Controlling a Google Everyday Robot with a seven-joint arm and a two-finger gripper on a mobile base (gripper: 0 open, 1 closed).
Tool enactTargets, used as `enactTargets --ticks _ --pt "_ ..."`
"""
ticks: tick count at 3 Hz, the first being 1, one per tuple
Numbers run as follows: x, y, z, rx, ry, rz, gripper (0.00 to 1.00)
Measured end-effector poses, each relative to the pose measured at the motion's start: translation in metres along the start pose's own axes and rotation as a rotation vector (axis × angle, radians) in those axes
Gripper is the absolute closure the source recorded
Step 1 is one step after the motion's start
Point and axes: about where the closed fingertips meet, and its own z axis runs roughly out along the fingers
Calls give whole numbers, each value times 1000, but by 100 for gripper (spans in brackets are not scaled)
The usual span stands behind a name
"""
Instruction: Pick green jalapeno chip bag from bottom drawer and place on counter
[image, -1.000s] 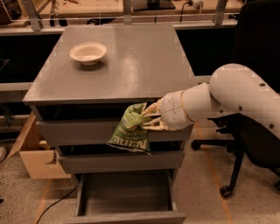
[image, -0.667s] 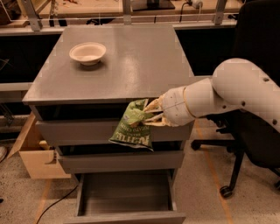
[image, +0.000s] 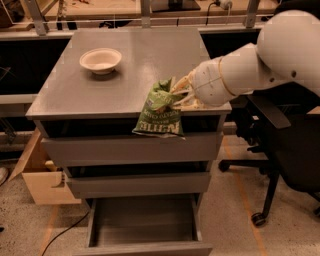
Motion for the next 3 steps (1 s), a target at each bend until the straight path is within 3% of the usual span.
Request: enactTargets --ticks 1,2,3 --pt "16 -44 -6 6 25 -38 100" --pt "39 -81 11 -20 24 -47 100" --pt "64 -113 49 -68 14 -40 100"
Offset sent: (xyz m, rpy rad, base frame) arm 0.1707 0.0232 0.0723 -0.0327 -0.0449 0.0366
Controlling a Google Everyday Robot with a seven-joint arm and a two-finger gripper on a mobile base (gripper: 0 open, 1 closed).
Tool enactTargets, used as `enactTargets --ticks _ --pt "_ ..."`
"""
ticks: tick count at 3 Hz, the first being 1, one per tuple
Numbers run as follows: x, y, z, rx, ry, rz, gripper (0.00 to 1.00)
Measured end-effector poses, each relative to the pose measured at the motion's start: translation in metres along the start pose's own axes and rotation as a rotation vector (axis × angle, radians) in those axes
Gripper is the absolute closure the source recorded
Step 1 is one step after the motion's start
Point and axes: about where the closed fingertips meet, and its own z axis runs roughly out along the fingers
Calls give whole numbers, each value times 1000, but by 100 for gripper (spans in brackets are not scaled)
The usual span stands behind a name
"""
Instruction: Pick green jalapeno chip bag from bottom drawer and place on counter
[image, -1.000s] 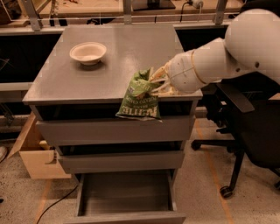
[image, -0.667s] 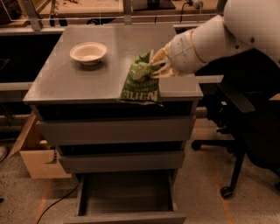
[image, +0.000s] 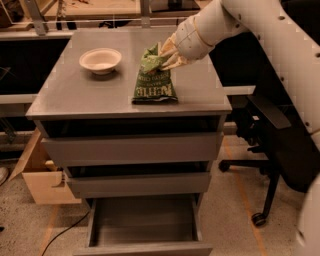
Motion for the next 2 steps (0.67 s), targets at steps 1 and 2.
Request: enactTargets --ticks 1,2 --pt "24 -37 21 13 11 21 100" --pt "28 -61 1 78 21 19 82"
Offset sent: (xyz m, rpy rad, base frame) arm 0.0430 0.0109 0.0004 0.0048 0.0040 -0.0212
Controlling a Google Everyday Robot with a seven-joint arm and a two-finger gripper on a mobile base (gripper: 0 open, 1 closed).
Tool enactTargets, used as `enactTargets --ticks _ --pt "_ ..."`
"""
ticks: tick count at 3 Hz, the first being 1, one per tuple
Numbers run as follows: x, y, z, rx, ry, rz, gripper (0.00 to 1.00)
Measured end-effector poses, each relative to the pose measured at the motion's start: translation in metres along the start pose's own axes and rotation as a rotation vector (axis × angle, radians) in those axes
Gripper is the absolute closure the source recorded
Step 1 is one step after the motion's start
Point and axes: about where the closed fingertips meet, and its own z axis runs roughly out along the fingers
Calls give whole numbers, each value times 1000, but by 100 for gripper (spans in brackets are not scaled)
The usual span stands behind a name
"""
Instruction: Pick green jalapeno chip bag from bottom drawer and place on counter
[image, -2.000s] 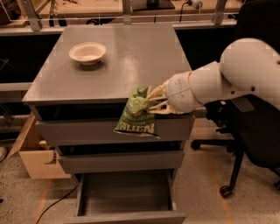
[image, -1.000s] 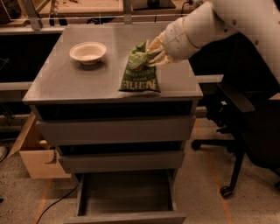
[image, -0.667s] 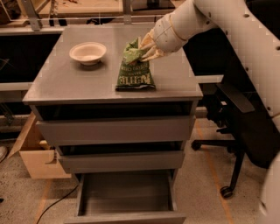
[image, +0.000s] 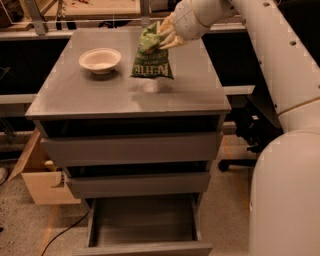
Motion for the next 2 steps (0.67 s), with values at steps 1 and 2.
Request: enactTargets --ticks 1,2 --pt "-1 1 5 -5 -5 -1 58" --pt "-2 1 9 -9 -9 -1 36"
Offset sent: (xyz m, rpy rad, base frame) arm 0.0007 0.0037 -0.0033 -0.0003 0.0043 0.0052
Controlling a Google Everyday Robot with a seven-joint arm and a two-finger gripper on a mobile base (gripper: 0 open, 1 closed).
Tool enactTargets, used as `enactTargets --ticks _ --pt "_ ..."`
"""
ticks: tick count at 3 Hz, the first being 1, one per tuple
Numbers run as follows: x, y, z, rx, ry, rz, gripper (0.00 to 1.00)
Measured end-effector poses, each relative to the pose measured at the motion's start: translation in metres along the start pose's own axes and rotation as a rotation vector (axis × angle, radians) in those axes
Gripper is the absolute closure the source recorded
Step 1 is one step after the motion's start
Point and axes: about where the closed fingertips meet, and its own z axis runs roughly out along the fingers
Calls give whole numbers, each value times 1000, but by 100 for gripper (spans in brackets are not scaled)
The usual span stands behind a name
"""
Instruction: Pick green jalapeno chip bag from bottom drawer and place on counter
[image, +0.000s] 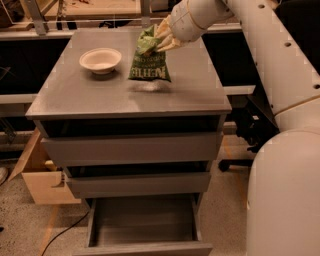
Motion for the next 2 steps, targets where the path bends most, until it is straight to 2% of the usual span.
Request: enactTargets --ticks 1,2 --pt "0 1 4 -4 -4 0 12" --pt "-1 1 7 -7 -7 0 0"
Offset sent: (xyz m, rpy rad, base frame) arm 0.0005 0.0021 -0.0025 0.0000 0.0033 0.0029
